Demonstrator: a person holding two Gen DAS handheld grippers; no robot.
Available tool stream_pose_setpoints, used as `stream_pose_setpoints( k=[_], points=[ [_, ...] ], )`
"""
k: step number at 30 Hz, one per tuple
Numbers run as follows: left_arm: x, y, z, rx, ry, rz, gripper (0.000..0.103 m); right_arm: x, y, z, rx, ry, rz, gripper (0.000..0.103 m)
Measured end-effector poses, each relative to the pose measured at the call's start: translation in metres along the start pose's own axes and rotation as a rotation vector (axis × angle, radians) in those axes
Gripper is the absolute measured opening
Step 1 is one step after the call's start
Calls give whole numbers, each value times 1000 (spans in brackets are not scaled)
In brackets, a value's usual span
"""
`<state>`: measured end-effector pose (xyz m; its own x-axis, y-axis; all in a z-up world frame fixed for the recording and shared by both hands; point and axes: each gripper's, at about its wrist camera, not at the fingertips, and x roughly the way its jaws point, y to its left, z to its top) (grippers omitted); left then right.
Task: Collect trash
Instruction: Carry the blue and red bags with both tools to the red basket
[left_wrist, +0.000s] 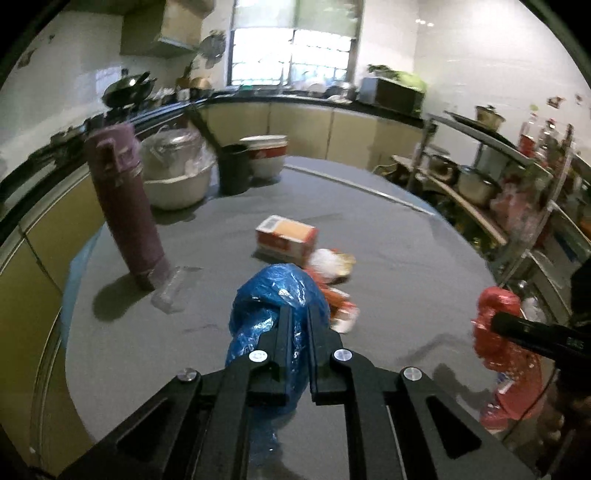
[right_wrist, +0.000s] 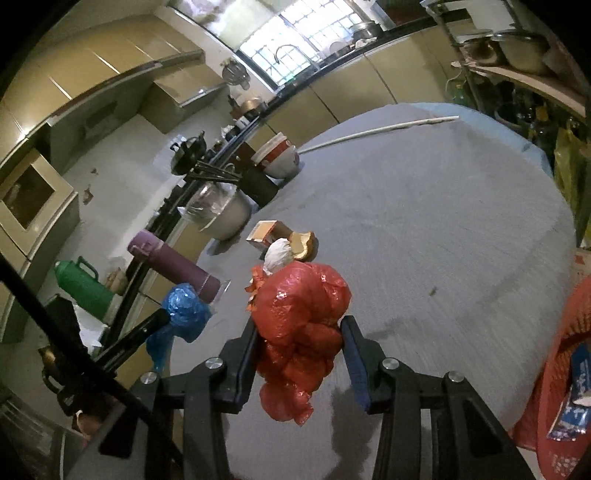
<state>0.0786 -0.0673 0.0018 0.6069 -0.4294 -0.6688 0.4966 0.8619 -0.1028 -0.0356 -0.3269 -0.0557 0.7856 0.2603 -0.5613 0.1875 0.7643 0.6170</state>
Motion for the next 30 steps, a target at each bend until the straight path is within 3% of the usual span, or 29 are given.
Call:
stream_pose_setpoints(
  k=[16,24,30],
  points=[
    [-35,-128,-16,190,-48,-162,7,-85,-39,-11,42,-130,-36,46],
    [-35,-193,-11,304,-24,-237,7,-132,-83,-18,116,-202,-85,46],
    [-35,-264,-2,435,-22,-334,7,-198,-135,-34,221,-320,-159,46]
  ],
)
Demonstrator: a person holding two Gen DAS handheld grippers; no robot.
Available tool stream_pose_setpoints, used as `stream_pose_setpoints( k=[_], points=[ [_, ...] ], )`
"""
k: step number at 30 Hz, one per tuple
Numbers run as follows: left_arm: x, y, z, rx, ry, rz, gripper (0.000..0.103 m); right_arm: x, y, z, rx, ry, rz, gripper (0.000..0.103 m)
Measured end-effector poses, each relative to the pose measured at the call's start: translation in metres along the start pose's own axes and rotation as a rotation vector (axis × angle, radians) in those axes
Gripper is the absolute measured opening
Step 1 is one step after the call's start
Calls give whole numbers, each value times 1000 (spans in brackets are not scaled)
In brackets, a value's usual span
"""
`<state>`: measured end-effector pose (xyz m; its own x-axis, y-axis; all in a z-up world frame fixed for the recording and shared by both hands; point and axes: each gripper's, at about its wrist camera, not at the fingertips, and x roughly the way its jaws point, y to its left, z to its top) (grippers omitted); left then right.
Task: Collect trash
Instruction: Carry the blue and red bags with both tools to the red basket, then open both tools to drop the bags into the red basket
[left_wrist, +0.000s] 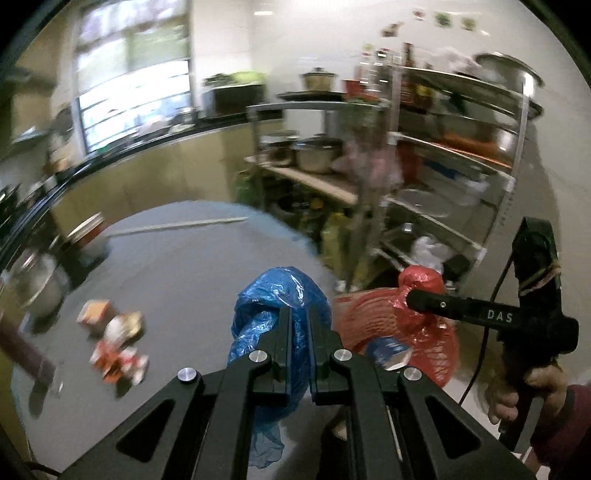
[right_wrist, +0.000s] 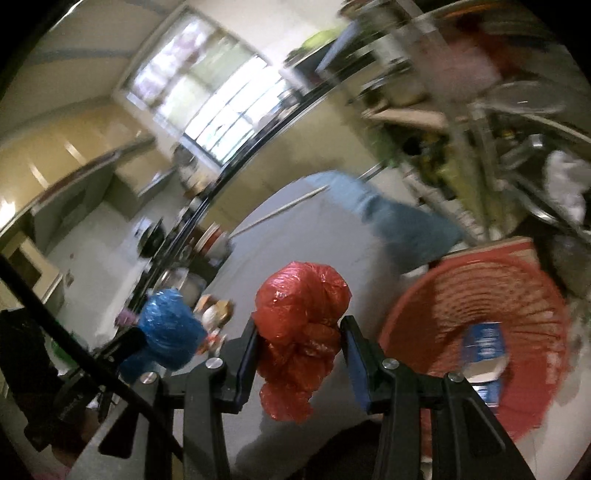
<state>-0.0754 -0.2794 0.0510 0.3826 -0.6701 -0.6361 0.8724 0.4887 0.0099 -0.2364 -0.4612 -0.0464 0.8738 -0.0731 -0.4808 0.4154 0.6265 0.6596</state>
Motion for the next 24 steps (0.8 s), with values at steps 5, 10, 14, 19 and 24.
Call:
stream_pose_setpoints(
  k=[5,10,14,19,24],
  points=[
    [18,-52,39,81,-4,-129,7,-86,-38,12,110,-177,-66,46],
    [8,-102,65,112,-56,-255,7,-153,-38,14,104,-280,-140,46],
    [-18,-131,69,149,-106,-341,7,-186,-28,9,99,-341,-167,46],
    [-45,-141,59,176,-126,-397,7,-199,-14,-1,93,-356,-188,46],
    [-62,-135,48,177,-139,-388,7,-193,6,-3,62,-351,-177,46]
  ],
)
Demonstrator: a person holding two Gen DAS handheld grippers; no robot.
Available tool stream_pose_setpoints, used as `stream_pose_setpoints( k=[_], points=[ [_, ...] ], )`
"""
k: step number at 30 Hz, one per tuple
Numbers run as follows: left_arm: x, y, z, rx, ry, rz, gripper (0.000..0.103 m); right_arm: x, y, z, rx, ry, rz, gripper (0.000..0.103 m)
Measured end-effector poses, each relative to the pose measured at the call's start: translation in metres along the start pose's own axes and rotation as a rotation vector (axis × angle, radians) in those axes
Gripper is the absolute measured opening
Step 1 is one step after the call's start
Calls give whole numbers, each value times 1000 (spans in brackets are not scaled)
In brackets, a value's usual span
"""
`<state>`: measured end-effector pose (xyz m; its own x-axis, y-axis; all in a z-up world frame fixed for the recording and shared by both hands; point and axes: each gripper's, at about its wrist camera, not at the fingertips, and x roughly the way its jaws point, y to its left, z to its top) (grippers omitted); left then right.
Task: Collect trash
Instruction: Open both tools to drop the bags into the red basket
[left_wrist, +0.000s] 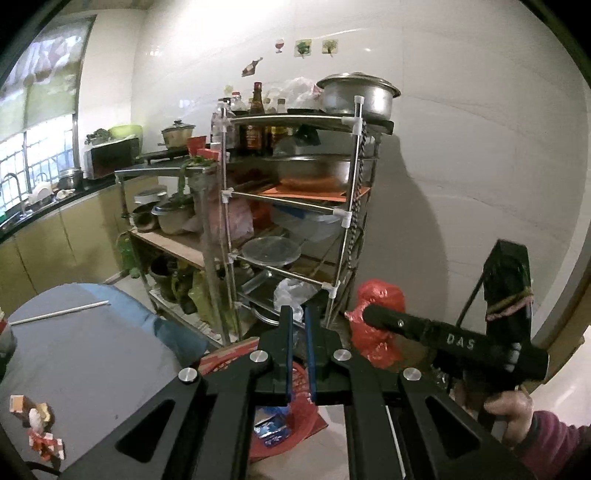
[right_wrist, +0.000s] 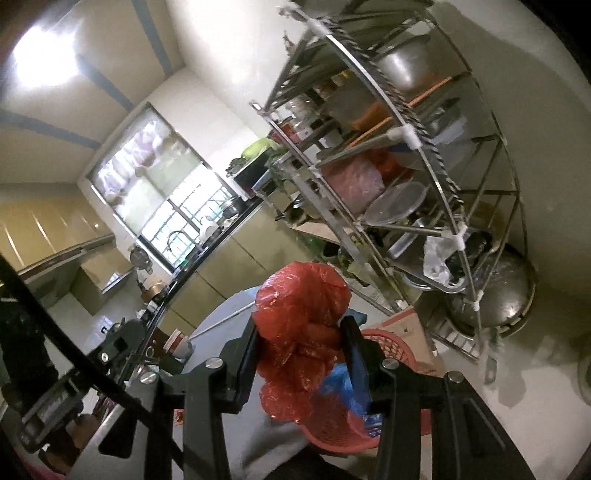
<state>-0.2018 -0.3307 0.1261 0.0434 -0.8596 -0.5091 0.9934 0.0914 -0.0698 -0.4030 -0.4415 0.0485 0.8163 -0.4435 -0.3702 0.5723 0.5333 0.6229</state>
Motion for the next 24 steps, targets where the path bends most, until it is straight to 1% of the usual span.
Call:
stream_pose_setpoints(
  k=[2,6,10,13,15,18,21,24],
  points=[
    [-7,6,-1,-13,-10,8,7,1,9,0,-18,3,10,46],
    [-20,21,-4,-43,-34,67,7,0,15,-2,-33,1,16,46],
    [-40,53,-18,-102,-40,169,7,10,-8,-9,27,21,11,46],
    [-49,79,-32,-141,-21,252,7,21,-38,-12,126,48,15,46],
    [-50,92,-41,-170,8,277,7,29,-51,-14,165,63,14,45],
    [-41,110,-52,-217,51,299,7,48,-66,-17,205,102,19,45],
    [-31,119,-58,-234,69,314,7,73,-69,-23,215,154,17,45],
    [-28,123,-64,-234,78,327,7,102,-70,-38,232,225,14,46]
  ],
)
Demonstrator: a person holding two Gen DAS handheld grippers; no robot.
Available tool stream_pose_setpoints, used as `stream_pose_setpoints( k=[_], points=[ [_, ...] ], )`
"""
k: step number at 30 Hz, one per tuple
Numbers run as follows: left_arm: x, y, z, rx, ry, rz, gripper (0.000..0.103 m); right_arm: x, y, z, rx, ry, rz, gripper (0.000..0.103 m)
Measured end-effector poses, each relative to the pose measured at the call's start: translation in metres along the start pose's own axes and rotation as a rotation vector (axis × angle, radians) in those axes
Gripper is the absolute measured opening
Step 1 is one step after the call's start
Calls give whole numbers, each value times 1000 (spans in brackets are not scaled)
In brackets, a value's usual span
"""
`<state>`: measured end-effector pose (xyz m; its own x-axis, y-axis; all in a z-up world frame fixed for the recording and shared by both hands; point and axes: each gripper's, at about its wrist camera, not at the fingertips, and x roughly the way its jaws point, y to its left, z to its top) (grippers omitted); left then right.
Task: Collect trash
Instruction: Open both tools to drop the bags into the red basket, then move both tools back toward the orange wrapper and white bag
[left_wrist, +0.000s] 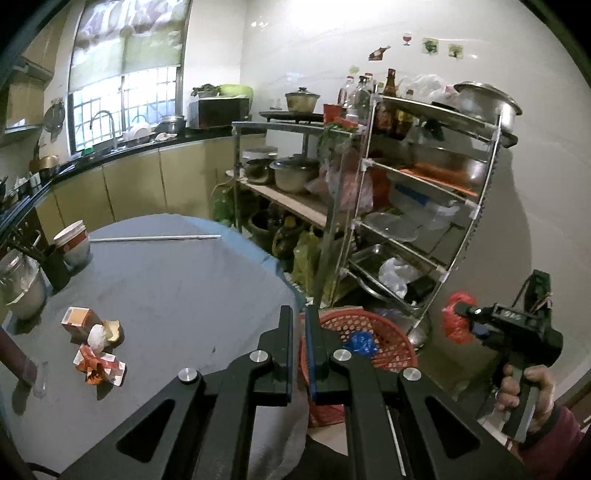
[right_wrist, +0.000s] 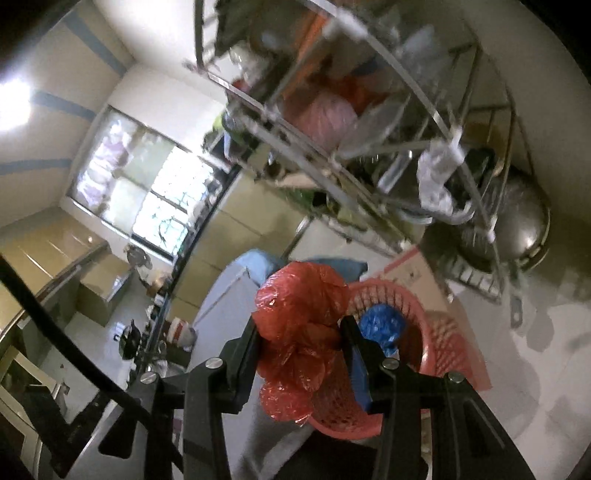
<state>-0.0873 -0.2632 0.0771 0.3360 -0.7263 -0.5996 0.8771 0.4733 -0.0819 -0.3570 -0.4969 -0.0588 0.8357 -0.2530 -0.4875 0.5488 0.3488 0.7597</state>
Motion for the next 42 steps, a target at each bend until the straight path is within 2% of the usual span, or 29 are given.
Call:
stream_pose_setpoints(
  k=[3,4,6,7,9,11,14,17,21,25,29,32,35,38,42],
  points=[
    [4,12,-5,-11,8,34,7,31,-4,-11,14,56,-59,51],
    [4,18,-9,-21,18,42,7,40,-6,-15,24,78,-74,59],
    [5,33,-15,-47,39,67,12,56,-12,-21,49,118,-103,68],
    [6,44,-20,-65,53,86,16,61,-12,-22,53,121,-117,68],
    [4,63,-30,-95,67,131,43,66,-7,-21,47,117,-138,68],
    [-1,88,-43,-134,75,199,51,67,4,-18,25,104,-127,68],
    [-12,132,-69,-203,111,302,51,72,37,-17,-54,85,-104,68],
    [-26,175,-96,-291,151,396,51,95,84,-25,-156,114,-54,68],
    [-56,237,-134,-456,166,508,51,151,154,-52,-283,219,39,68],
    [-76,274,-155,-554,163,566,52,217,216,-94,-385,368,117,68],
    [-76,293,-163,-584,171,564,53,271,254,-134,-434,499,155,68],
    [-60,298,-158,-592,186,496,53,310,274,-159,-450,583,178,67],
    [-40,293,-143,-574,183,409,54,332,284,-176,-442,612,185,64],
    [-18,290,-124,-536,159,332,69,350,283,-183,-395,635,194,60],
    [24,298,-105,-539,154,247,70,363,284,-184,-372,658,191,59]
  ],
)
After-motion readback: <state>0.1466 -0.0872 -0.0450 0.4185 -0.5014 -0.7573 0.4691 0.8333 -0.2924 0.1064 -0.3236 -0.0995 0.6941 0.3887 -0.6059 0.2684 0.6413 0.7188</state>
